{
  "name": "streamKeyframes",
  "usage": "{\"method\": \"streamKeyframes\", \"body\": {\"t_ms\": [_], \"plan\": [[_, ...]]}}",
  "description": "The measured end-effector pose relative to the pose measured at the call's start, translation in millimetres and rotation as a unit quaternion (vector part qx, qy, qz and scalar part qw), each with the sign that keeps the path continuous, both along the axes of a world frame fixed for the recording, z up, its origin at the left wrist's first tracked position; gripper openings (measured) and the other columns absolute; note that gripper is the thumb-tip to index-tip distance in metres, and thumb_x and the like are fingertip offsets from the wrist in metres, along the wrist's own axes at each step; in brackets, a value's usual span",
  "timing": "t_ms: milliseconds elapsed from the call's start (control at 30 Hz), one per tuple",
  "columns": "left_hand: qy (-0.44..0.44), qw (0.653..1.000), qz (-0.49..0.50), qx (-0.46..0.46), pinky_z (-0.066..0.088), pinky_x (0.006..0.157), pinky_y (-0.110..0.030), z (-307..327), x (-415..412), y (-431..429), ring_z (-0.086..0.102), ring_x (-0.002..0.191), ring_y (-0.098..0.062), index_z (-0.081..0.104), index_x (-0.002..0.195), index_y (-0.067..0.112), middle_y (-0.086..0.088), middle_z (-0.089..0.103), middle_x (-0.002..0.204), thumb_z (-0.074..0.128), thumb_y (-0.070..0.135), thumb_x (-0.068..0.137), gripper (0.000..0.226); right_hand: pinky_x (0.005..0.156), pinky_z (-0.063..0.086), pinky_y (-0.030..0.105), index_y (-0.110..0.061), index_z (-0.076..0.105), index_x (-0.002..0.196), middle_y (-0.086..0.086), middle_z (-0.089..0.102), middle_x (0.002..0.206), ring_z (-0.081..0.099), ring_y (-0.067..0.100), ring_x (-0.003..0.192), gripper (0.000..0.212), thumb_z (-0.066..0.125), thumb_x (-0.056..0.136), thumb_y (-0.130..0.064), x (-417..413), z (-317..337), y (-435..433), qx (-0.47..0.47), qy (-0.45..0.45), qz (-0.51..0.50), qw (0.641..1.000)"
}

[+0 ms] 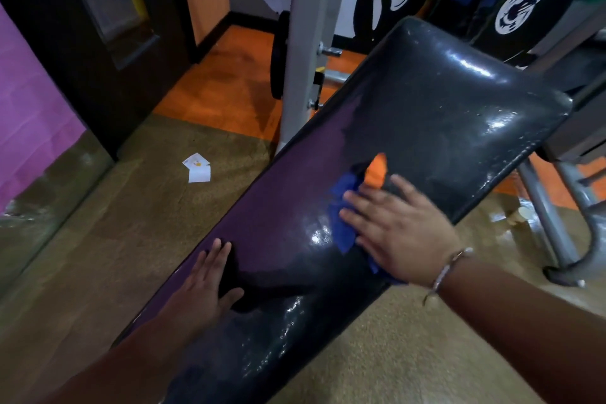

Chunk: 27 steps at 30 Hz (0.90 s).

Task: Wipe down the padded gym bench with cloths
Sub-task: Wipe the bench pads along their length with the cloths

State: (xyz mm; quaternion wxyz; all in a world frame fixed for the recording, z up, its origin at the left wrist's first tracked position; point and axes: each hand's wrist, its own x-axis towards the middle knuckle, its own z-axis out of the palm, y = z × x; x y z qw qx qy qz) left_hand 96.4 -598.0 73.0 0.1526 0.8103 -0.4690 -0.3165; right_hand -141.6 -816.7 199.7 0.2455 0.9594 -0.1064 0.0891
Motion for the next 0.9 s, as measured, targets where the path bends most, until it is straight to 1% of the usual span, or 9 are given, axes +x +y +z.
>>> {"method": "streamKeyframes", "body": {"t_ms": [67, 133, 233, 300, 367, 500, 567, 667, 900], "plan": [[0.002, 0.999, 0.014, -0.03, 0.016, 0.113, -0.039, 2, -3, 3, -0.011, 0.137, -0.005, -0.024, 0.135, 0.029, 0.018, -0.022, 0.145, 0.046, 0.052, 0.086, 0.089, 0.104, 0.036, 0.051, -0.023, 0.064, 0.119, 0.001, 0.061, 0.13, 0.058, 0.023, 0.118, 0.038, 0.048, 0.088, -0.039, -3, 20, -20, -0.011, -0.03, -0.059, 0.998], [0.004, 0.997, 0.049, -0.064, 0.025, 0.11, -0.038, 5, -6, 3, 0.01, 0.141, -0.012, 0.0, 0.144, 0.031, 0.013, -0.003, 0.153, 0.059, 0.045, 0.082, 0.087, 0.106, 0.034, 0.052, -0.022, 0.063, 0.12, 0.002, 0.06, 0.131, 0.056, 0.025, 0.121, 0.039, 0.044, 0.09, -0.038, 0, 33, -27, -0.014, -0.055, -0.125, 0.991], [0.01, 0.986, 0.143, -0.089, 0.04, 0.1, -0.04, 19, -12, -12, 0.045, 0.122, -0.022, 0.033, 0.137, 0.023, -0.004, 0.03, 0.143, 0.075, 0.025, 0.068, 0.08, 0.11, 0.025, 0.052, -0.021, 0.06, 0.124, 0.003, 0.055, 0.136, 0.051, 0.025, 0.126, 0.041, 0.042, 0.091, -0.037, 9, 27, -19, -0.01, -0.092, -0.185, 0.978], [-0.008, 0.975, 0.172, -0.138, 0.039, 0.102, -0.041, 35, -23, -32, 0.047, 0.118, -0.025, 0.043, 0.128, 0.018, -0.007, 0.037, 0.135, 0.074, 0.017, 0.064, 0.071, 0.11, 0.024, 0.052, -0.021, 0.059, 0.126, 0.003, 0.054, 0.138, 0.05, 0.024, 0.127, 0.041, 0.043, 0.091, -0.037, 10, 21, -12, -0.003, -0.094, -0.194, 0.977], [-0.045, 0.967, 0.128, -0.214, 0.032, 0.107, -0.039, 59, -43, -58, 0.041, 0.123, -0.025, 0.045, 0.126, 0.018, -0.007, 0.038, 0.135, 0.07, 0.026, 0.062, 0.069, 0.11, 0.026, 0.051, -0.021, 0.059, 0.125, 0.002, 0.055, 0.137, 0.051, 0.023, 0.126, 0.042, 0.043, 0.09, -0.037, 6, 24, -14, 0.0, -0.08, -0.175, 0.981], [-0.049, 0.953, -0.006, -0.298, 0.019, 0.114, -0.042, 112, -90, -109, 0.019, 0.136, -0.019, 0.032, 0.137, 0.024, 0.001, 0.025, 0.146, 0.059, 0.056, 0.059, 0.088, 0.107, 0.034, 0.051, -0.022, 0.062, 0.121, 0.001, 0.059, 0.132, 0.056, 0.023, 0.121, 0.04, 0.045, 0.089, -0.039, -8, 43, -34, -0.016, -0.044, -0.118, 0.992], [-0.049, 0.956, -0.059, -0.284, 0.006, 0.117, -0.039, 130, -108, -129, -0.001, 0.141, -0.012, 0.016, 0.143, 0.026, 0.005, 0.007, 0.153, 0.062, 0.063, 0.063, 0.1, 0.105, 0.035, 0.052, -0.021, 0.062, 0.121, 0.003, 0.059, 0.132, 0.057, 0.025, 0.12, 0.041, 0.043, 0.09, -0.04, -13, 58, -51, -0.023, -0.051, -0.129, 0.99], [-0.059, 0.958, -0.089, -0.266, -0.008, 0.115, -0.033, 141, -126, -156, -0.02, 0.139, -0.007, 0.0, 0.145, 0.025, 0.01, -0.014, 0.154, 0.062, 0.067, 0.065, 0.11, 0.106, 0.033, 0.053, -0.02, 0.06, 0.124, 0.007, 0.057, 0.134, 0.053, 0.029, 0.123, 0.045, 0.037, 0.091, -0.041, -18, 83, -77, -0.015, -0.069, -0.183, 0.981], [-0.139, 0.961, -0.126, -0.204, -0.019, 0.109, -0.033, 136, -129, -180, -0.044, 0.127, -0.01, -0.036, 0.132, 0.028, 0.009, -0.048, 0.137, 0.048, 0.077, 0.065, 0.118, 0.109, 0.025, 0.054, -0.022, 0.054, 0.13, 0.009, 0.051, 0.14, 0.046, 0.03, 0.13, 0.048, 0.038, 0.089, -0.041, -4, 93, -82, 0.016, -0.129, -0.299, 0.945]]}}
